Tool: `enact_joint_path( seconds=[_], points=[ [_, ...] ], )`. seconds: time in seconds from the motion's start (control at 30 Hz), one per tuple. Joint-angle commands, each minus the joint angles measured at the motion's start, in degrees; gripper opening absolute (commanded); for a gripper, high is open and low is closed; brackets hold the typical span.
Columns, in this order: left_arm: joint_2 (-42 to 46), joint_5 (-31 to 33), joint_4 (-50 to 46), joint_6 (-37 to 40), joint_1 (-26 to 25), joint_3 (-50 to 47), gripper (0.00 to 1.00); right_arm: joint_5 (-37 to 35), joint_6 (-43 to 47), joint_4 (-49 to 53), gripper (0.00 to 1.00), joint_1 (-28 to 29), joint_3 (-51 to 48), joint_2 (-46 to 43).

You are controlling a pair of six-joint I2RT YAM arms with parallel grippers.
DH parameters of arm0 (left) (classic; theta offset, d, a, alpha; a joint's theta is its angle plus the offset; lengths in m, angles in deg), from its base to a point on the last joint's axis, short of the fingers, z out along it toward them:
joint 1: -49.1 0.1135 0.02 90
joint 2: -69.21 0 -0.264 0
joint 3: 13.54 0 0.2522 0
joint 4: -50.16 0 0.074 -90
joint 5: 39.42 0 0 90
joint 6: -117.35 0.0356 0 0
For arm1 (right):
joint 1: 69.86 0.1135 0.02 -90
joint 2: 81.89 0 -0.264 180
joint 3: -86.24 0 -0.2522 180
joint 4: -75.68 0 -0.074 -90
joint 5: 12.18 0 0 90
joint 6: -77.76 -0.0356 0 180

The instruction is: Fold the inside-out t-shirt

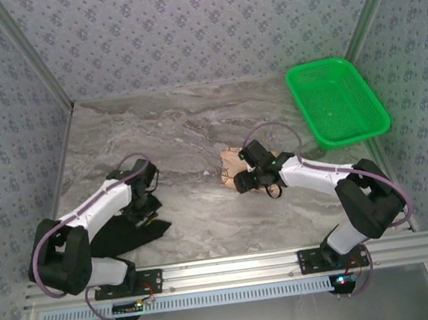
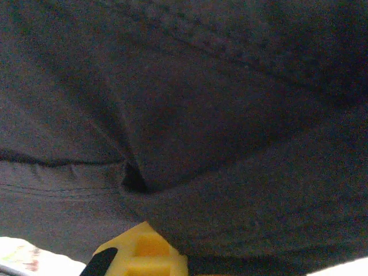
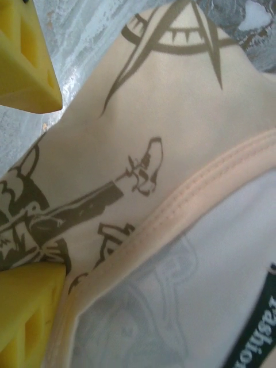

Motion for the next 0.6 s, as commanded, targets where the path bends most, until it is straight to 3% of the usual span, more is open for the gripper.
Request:
enact_joint_path(
  seconds=[0.0,0.17,0.2,0.27,0.4,0.47,0.57],
  points=[
    [-4.2,-3.9,5.1,-6.1,-4.8,6.2,0.00,-1.8,-0.2,1.8,0.71,-2.0,-0.1,-1.2],
    [-16.6,-6.4,8.7,-8.1,-13.8,17.4,0.01,-1.9,-3.1,6.3,0.76,-5.6,1.2,-5.6],
    [-19.4,-7.1,8.4,-7.8,-15.3,19.9,0.05,-2.3,-4.2,7.6,0.79,-6.5,1.5,-6.7],
    [-23.5,-9.8,9.7,-7.2,-17.5,23.2,0.16,-1.9,-5.4,9.7,0.81,-9.0,1.6,-8.6],
    [-27.4,-15.5,11.8,-6.1,-19.3,26.7,0.50,5.1,-3.2,10.0,0.82,-17.5,0.1,-10.7],
    [-26.8,-15.4,10.4,-4.2,-19.2,29.3,0.68,9.0,-1.1,10.4,0.82,-22.0,0.3,-10.9],
    [-25.6,-14.1,5.6,0.7,-18.2,35.3,0.83,10.6,1.8,11.1,0.84,-26.7,1.5,-10.5]
  ],
)
